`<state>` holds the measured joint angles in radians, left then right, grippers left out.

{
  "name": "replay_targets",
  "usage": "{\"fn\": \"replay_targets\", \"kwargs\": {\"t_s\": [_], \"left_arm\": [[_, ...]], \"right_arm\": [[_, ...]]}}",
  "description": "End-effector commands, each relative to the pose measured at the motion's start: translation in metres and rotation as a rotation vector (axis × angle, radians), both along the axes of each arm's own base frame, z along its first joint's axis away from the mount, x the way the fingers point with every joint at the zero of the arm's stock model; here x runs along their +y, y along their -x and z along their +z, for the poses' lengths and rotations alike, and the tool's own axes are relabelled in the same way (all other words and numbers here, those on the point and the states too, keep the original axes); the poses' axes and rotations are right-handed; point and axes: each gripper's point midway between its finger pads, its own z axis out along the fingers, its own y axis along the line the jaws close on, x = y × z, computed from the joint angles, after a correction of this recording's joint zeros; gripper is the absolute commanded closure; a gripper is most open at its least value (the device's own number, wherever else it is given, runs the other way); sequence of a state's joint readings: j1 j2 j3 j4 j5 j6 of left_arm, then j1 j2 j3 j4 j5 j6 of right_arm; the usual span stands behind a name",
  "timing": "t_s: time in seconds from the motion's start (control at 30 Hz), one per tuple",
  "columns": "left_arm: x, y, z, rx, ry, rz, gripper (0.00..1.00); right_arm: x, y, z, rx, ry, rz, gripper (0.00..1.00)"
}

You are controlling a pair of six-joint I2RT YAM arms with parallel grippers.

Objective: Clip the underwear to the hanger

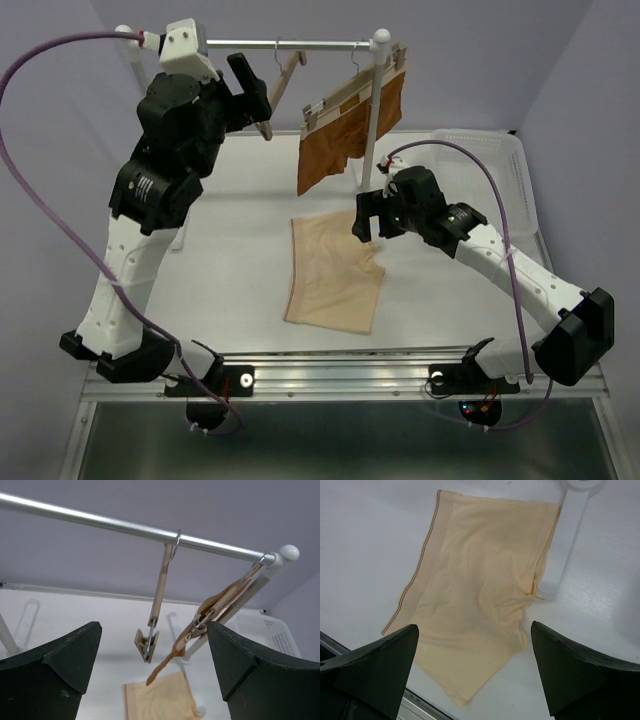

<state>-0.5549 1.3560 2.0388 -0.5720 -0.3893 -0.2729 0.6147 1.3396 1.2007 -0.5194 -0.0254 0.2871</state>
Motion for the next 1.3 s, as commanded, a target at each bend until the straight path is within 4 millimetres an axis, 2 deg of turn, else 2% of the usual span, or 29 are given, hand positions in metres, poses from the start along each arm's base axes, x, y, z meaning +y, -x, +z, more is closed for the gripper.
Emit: {"fn": "replay_targets", "kwargs": {"t_s": [0.0,0.07,0.1,0.2,0.3,0.4,0.53,0.67,0.77,0.8,0.87,0.9,0.97,1.07,1.1,1.17,1.27], "left_arm": [[-0.018,-0.035,0.0,-0.004,-0.181,-0.137,0.01],[-0.027,-0.041,0.009,-0.034,-0.205,-0.214,0.01],[-0.027,-0.055,-0.001,-0.015,-0.223,-0.225,0.01],[-0.039,-0.064,-0.009,-0.014,-0.246,-0.317,0.01],[-0.042,-0.085,-0.025,0.014,-0.248,-0.338,0.01],[-0.033,-0.102,-0.039,0.054,-0.257,-0.281,0.01],[-0.033,-0.122,-0.068,0.125,-0.27,-0.272,0.01],[-0.036,-0.127,-0.077,0.141,-0.274,-0.286,0.21],[-0.041,-0.128,-0.078,0.135,-0.268,-0.313,0.29],[-0.043,-0.129,-0.081,0.14,-0.265,-0.318,0.39],[-0.044,-0.13,-0.082,0.141,-0.258,-0.323,0.49],[-0.045,-0.13,-0.082,0.142,-0.255,-0.324,0.6],[-0.047,-0.13,-0.082,0.143,-0.246,-0.332,0.72],[-0.047,-0.129,-0.078,0.132,-0.237,-0.329,0.83],[-0.045,-0.129,-0.075,0.125,-0.232,-0.318,0.93],[-0.042,-0.129,-0.071,0.117,-0.226,-0.302,1.0],[-0.041,-0.125,-0.058,0.08,-0.218,-0.295,1.0]], "right_arm": [[-0.003,0.003,0.007,-0.017,0.001,0.023,0.0],[-0.001,0.003,0.009,-0.017,-0.004,0.029,0.0],[-0.001,0.003,0.009,-0.018,-0.003,0.032,0.0],[-0.002,0.003,0.011,-0.025,0.003,0.033,0.0],[-0.002,0.001,0.013,-0.033,0.007,0.029,0.0],[-0.002,0.001,0.012,-0.033,0.009,0.034,0.0],[-0.004,0.003,0.013,-0.035,0.012,0.035,0.0],[-0.006,0.001,0.013,-0.042,0.019,0.023,0.0],[-0.009,-0.001,0.009,-0.041,0.04,0.011,0.0],[-0.014,-0.003,0.006,-0.046,0.06,-0.014,0.0],[-0.016,-0.004,0.004,-0.044,0.068,-0.02,0.0],[-0.015,-0.004,0.002,-0.038,0.071,-0.018,0.0],[-0.014,-0.004,0.001,-0.036,0.069,-0.015,0.0],[-0.014,-0.004,0.001,-0.034,0.069,-0.013,0.0],[-0.014,-0.004,0.002,-0.035,0.068,-0.012,0.0],[-0.014,-0.004,0.003,-0.037,0.066,-0.012,0.0],[-0.014,-0.003,0.007,-0.046,0.06,-0.011,0.0]]}}
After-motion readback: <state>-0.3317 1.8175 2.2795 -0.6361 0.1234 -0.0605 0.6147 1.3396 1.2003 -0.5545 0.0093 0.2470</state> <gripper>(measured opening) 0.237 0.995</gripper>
